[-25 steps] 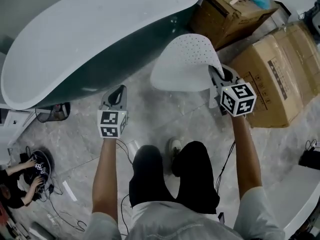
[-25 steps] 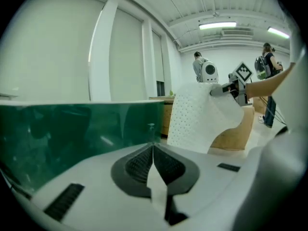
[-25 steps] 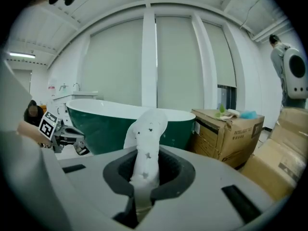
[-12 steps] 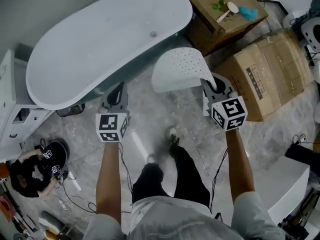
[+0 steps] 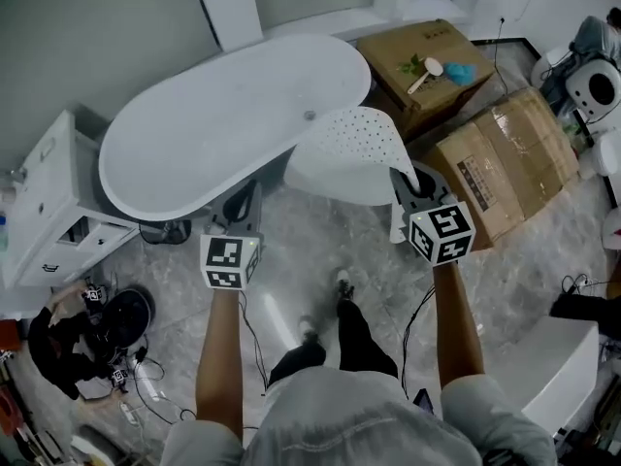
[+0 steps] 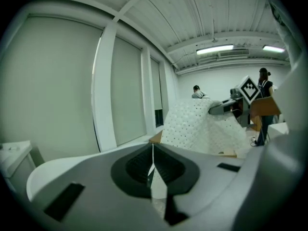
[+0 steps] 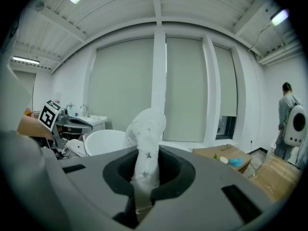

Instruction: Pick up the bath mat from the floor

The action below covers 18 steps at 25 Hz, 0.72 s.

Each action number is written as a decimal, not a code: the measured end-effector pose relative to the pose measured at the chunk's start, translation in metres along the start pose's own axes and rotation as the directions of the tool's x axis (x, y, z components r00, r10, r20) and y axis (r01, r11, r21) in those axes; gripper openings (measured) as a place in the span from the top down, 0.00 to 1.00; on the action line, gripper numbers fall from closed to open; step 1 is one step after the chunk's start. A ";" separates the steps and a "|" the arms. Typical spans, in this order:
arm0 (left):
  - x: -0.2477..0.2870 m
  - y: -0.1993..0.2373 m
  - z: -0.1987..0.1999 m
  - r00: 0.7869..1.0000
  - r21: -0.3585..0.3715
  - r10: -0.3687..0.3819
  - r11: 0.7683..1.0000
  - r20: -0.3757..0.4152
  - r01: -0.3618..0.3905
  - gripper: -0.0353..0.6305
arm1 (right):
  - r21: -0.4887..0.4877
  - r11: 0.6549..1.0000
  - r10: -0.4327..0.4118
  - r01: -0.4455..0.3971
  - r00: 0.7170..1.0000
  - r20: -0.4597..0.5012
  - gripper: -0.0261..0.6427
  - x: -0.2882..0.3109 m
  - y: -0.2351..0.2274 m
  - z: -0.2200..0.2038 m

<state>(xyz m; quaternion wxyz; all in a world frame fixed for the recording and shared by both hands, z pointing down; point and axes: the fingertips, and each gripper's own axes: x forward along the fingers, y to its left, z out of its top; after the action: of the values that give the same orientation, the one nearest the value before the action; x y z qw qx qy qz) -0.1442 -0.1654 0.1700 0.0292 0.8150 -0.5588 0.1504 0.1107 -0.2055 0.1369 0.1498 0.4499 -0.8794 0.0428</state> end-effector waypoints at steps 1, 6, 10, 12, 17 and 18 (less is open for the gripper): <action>-0.011 0.002 0.010 1.000 0.009 0.008 1.000 0.008 -0.008 0.92 | -0.005 1.000 -0.006 0.006 1.000 0.010 0.90 -0.007 0.004 0.010; -0.065 0.011 0.073 0.995 0.051 0.037 0.998 0.097 -0.043 0.92 | -0.045 0.999 -0.023 0.026 0.998 0.066 0.90 -0.042 0.028 0.060; -0.107 0.010 0.101 0.987 0.038 0.057 0.997 0.148 -0.063 0.92 | -0.087 0.995 -0.039 0.047 0.995 0.096 0.90 -0.074 0.051 0.087; -0.125 0.007 0.116 0.983 0.050 0.063 0.996 0.171 -0.072 0.92 | -0.099 0.993 -0.049 0.061 0.991 0.121 0.90 -0.090 0.057 0.103; -0.169 -0.004 0.146 0.973 0.091 0.053 0.993 0.223 -0.074 0.92 | -0.082 0.994 -0.055 0.069 0.985 0.163 0.90 -0.133 0.077 0.129; -0.177 -0.004 0.150 0.971 0.096 0.054 0.992 0.234 -0.078 0.92 | -0.077 0.995 -0.052 0.065 0.985 0.167 0.90 -0.139 0.083 0.131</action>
<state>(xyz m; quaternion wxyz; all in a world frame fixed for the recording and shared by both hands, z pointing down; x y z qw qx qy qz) -0.1668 -0.0366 -0.0218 -0.0837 0.8084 -0.5766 0.0844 0.0907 -0.0755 -0.0250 0.0963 0.4709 -0.8762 -0.0351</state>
